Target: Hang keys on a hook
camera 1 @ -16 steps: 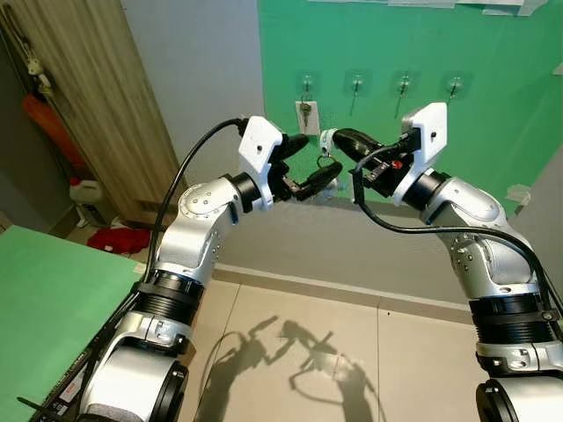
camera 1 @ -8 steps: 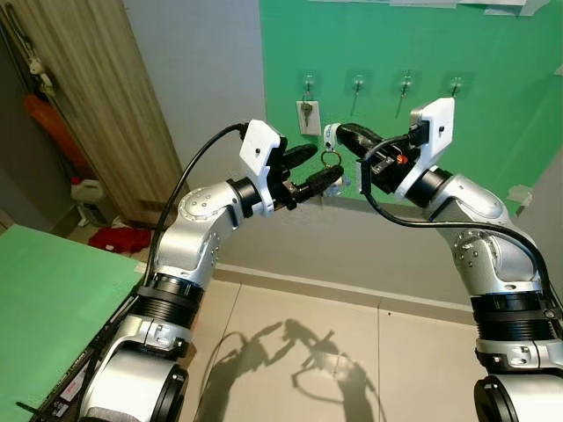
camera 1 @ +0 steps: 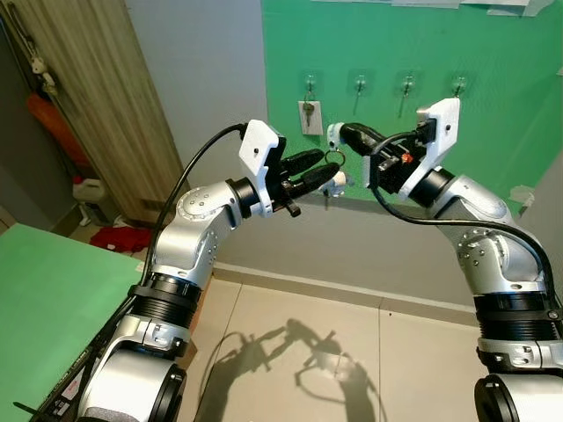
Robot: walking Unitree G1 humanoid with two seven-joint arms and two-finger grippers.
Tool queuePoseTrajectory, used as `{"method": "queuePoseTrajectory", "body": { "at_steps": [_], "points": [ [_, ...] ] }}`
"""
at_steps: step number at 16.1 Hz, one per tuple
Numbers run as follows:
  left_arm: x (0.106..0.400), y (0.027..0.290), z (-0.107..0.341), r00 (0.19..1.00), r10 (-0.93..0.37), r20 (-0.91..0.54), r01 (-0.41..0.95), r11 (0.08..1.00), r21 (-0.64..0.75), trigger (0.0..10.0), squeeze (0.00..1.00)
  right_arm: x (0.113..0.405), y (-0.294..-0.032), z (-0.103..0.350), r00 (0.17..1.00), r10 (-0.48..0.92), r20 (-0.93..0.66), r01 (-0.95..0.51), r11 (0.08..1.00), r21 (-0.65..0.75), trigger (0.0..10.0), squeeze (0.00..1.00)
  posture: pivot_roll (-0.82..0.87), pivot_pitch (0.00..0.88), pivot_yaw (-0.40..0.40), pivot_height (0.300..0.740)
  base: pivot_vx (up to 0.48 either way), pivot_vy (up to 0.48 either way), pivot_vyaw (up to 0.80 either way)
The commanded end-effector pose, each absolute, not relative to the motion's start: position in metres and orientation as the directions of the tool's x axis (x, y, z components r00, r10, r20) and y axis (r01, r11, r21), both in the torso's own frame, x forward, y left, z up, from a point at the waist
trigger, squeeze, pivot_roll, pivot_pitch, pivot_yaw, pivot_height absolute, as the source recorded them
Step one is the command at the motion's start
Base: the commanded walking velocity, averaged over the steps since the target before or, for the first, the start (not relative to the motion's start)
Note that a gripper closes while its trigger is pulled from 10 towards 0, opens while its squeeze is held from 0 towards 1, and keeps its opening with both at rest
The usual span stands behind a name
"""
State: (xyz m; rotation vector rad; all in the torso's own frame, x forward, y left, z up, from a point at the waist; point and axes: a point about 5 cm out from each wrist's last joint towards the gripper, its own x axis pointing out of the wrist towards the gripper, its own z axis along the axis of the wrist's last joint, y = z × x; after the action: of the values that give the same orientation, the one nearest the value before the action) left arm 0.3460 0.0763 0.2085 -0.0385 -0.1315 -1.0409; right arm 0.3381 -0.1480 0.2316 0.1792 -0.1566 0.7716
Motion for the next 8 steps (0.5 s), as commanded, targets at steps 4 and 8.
{"method": "queuePoseTrajectory", "body": {
  "at_steps": [4, 8],
  "points": [
    [0.3464, 0.0825, 0.2107, 0.502, -0.855, 0.132, 0.86, 0.509, 0.029, 0.0, 0.0, 0.3363, -0.1463, 0.244, 0.682, 0.69, 0.243, -0.727, 0.677, 0.117, 0.0, 0.0, -0.21, 0.0, 0.109, 0.74, 0.0, 0.0, 0.0],
    [0.3471, 0.0829, 0.2097, 0.509, -0.851, 0.127, 0.856, 0.517, 0.032, 6.1, 0.0, 0.3303, -0.1426, 0.2468, 0.649, 0.721, 0.244, -0.758, 0.642, 0.116, 0.0, 0.0, -0.21, 0.0, 0.109, 0.74, 0.0, 0.0, 0.0]
  ]
}}
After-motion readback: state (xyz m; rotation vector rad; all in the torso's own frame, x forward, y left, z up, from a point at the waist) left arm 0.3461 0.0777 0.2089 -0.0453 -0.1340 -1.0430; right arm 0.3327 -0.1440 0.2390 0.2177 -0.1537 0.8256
